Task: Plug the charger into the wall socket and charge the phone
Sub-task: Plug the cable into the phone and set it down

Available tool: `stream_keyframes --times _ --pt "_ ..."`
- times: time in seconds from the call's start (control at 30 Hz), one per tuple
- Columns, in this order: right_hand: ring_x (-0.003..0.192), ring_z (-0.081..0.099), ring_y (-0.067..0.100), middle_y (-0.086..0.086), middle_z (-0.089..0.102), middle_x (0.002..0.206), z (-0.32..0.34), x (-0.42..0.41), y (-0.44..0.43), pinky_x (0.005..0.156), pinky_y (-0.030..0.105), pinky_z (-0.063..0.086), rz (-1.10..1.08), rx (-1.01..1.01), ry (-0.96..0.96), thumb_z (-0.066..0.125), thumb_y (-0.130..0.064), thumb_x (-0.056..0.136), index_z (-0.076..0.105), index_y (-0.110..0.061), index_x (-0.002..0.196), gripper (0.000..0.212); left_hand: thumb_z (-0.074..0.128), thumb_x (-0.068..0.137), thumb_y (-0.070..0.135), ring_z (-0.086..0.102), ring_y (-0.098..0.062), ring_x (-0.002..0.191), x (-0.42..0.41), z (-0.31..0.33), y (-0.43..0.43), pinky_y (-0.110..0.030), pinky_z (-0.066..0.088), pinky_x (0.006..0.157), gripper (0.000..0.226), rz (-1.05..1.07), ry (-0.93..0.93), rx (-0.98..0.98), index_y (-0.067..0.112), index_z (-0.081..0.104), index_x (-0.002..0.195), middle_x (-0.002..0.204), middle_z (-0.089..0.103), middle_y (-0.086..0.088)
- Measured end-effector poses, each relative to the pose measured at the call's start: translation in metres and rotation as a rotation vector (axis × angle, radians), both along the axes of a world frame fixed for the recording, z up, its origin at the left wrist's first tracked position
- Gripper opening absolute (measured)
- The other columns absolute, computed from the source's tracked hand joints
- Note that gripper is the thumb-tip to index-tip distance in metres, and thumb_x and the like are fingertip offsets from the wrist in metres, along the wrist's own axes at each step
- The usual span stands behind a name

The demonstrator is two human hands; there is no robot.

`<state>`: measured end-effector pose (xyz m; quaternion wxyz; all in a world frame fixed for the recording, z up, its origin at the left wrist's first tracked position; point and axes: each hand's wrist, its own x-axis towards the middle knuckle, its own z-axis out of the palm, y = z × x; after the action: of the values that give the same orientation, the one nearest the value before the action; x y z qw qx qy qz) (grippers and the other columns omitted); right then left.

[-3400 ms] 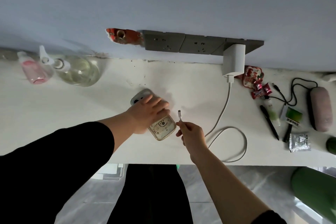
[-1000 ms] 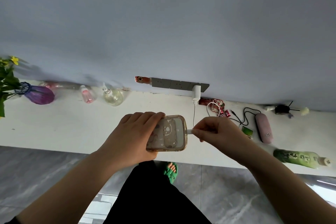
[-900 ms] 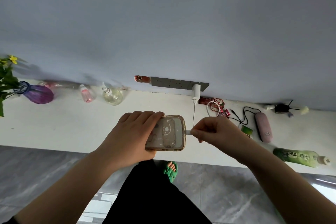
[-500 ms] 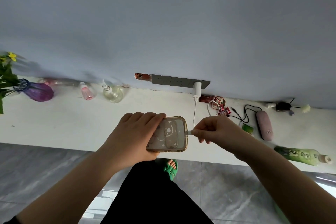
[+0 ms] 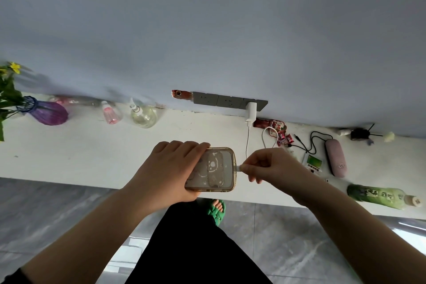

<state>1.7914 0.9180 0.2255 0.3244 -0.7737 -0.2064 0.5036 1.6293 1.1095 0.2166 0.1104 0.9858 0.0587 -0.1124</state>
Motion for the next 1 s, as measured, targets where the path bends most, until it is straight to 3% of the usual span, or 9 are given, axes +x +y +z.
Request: stream_keyframes --times 0.1,0.23,0.4,0.53,0.63,0.7,0.83,0.93,1.0 --pt "0.084 0.064 -0.003 -0.011 0.072 0.093 -0.003 0.000 0.002 0.085 0.028 0.054 0.153 -0.064 -0.098 0.069 -0.042 0.082 0.068 -0.025 0.101 0.026 0.067 0.054 0.058 0.066 -0.020 0.094 -0.002 -0.006 0.001 -0.036 0.053 0.083 0.087 -0.018 0.005 -0.029 0.022 0.051 0.131 0.114 0.065 0.006" --pt "0.135 0.033 0.008 -0.013 0.033 0.151 -0.006 -0.009 0.013 0.111 0.028 0.025 0.440 -0.080 -0.331 0.071 -0.068 0.061 0.026 -0.034 0.144 0.100 0.061 0.057 0.062 0.063 -0.020 0.101 0.001 -0.013 0.001 -0.036 0.050 0.086 0.088 -0.028 0.038 -0.061 0.024 0.044 0.135 0.119 0.062 0.008" --pt "0.122 0.045 0.011 -0.008 0.041 0.144 -0.022 -0.017 0.021 0.097 0.020 0.035 0.549 0.000 -0.382 0.076 -0.057 0.065 0.026 -0.030 0.143 0.097 0.057 0.060 0.066 0.056 -0.017 0.110 0.004 -0.017 0.006 -0.033 0.043 0.093 0.092 -0.023 0.140 -0.131 0.028 0.033 0.140 0.126 0.056 0.010" --pt "0.111 0.049 0.003 -0.019 0.051 0.127 -0.016 -0.001 0.023 0.085 0.015 0.039 0.582 -0.079 -0.180 0.070 -0.070 0.060 0.038 -0.039 0.131 0.084 0.063 0.057 0.073 0.058 -0.009 0.106 0.007 0.001 0.020 -0.032 0.049 0.092 0.083 0.118 0.376 -0.436 0.034 0.044 0.129 0.118 0.059 0.015" --pt "0.114 0.053 0.003 -0.021 0.057 0.119 -0.014 0.014 0.025 0.101 0.028 0.041 0.626 -0.131 0.058 0.061 -0.070 0.070 0.051 -0.038 0.124 0.064 0.066 0.060 0.071 0.059 0.000 0.095 0.012 0.017 0.042 -0.022 0.048 0.083 0.068 0.214 0.626 -0.742 0.039 0.057 0.120 0.111 0.065 0.015" --pt "0.117 0.056 0.004 -0.016 0.066 0.118 -0.015 0.020 0.027 0.112 0.039 0.032 0.625 -0.116 0.288 0.050 -0.057 0.085 0.062 -0.030 0.116 0.043 0.065 0.063 0.065 0.060 0.000 0.092 0.013 0.020 0.061 -0.016 0.044 0.075 0.060 0.283 0.770 -0.977 0.037 0.065 0.116 0.108 0.071 0.012" --pt "0.125 0.056 0.024 0.008 0.062 0.134 -0.025 0.021 0.032 0.112 0.035 0.024 0.548 -0.022 0.753 0.030 -0.059 0.094 0.059 -0.019 0.128 0.060 0.069 0.077 0.047 0.063 -0.037 0.112 0.008 0.003 0.097 -0.038 0.055 0.094 0.056 0.526 0.860 -1.560 0.011 0.067 0.119 0.119 0.068 -0.019" --pt "0.130 0.052 0.026 0.009 0.055 0.141 -0.045 0.015 0.037 0.107 0.025 0.030 0.440 -0.041 0.976 0.025 -0.065 0.091 0.049 -0.023 0.139 0.068 0.068 0.074 0.057 0.065 -0.042 0.109 0.003 -0.025 0.112 -0.050 0.056 0.088 0.056 0.726 0.829 -1.679 0.015 0.072 0.110 0.117 0.070 -0.017" --pt "0.129 0.054 0.023 0.006 0.061 0.136 -0.066 0.010 0.042 0.101 0.019 0.039 0.336 -0.098 1.010 0.033 -0.066 0.089 0.058 -0.025 0.131 0.064 0.065 0.073 0.063 0.069 -0.036 0.103 0.000 -0.054 0.117 -0.048 0.057 0.082 0.063 0.870 0.783 -1.612 0.012 0.071 0.110 0.113 0.071 -0.017"
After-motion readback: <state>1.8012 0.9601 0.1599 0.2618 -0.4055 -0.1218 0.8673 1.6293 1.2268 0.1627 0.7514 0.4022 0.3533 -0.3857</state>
